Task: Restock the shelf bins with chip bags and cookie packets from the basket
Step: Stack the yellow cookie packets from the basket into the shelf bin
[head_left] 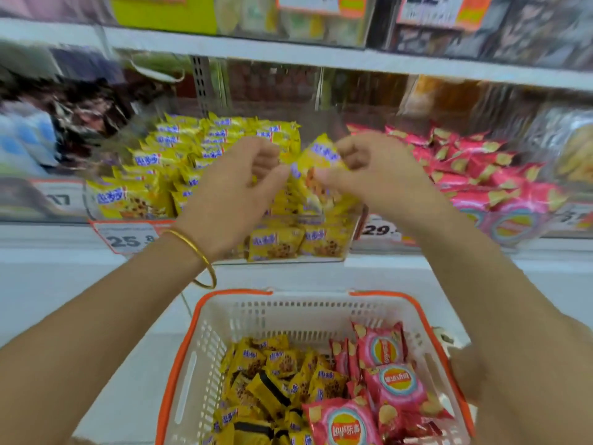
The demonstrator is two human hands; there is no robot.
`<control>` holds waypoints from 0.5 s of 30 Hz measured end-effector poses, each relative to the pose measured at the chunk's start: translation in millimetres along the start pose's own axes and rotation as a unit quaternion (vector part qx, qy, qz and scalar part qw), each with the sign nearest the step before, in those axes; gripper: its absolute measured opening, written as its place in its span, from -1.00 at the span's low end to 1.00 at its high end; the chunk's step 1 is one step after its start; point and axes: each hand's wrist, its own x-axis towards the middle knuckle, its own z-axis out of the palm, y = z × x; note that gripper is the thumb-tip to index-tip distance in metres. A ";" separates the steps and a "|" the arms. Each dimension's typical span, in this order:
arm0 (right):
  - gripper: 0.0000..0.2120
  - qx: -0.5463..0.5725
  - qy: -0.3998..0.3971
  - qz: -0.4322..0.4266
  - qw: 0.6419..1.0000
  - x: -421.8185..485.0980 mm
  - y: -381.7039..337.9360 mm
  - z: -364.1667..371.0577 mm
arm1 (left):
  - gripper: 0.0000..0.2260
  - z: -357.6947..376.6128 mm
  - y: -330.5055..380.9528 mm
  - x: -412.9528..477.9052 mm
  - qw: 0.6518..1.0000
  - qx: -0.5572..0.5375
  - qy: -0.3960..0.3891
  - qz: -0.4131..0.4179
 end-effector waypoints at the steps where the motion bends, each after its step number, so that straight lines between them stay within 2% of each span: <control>1: -0.59 -0.071 0.030 -0.003 0.997 19.4 -6.0 -1.6 | -0.77 -3.9 -3.1 7.3 0.998 0.065 0.004 0.027; 4: -0.79 -0.245 0.055 0.000 0.968 72.5 -17.2 10.8 | -0.65 -5.4 -21.5 22.1 0.962 0.260 -0.034 0.071; 6: -0.78 -0.315 0.054 0.031 0.947 103.3 -12.7 25.6 | -0.58 -2.4 -25.9 25.9 0.944 0.317 -0.055 0.072; 9: -0.66 -0.351 0.039 0.072 0.933 141.9 -0.1 40.7 | -0.57 3.1 -29.2 31.4 0.930 0.356 -0.080 0.050; 12: -0.67 -0.371 0.004 0.078 0.925 172.7 12.5 49.3 | -0.40 5.7 -30.7 37.3 0.929 0.356 -0.093 0.047; 15: -0.71 -0.401 -0.019 0.052 0.915 191.9 19.8 51.3 | -0.53 8.8 -34.7 41.0 0.933 0.339 -0.116 0.021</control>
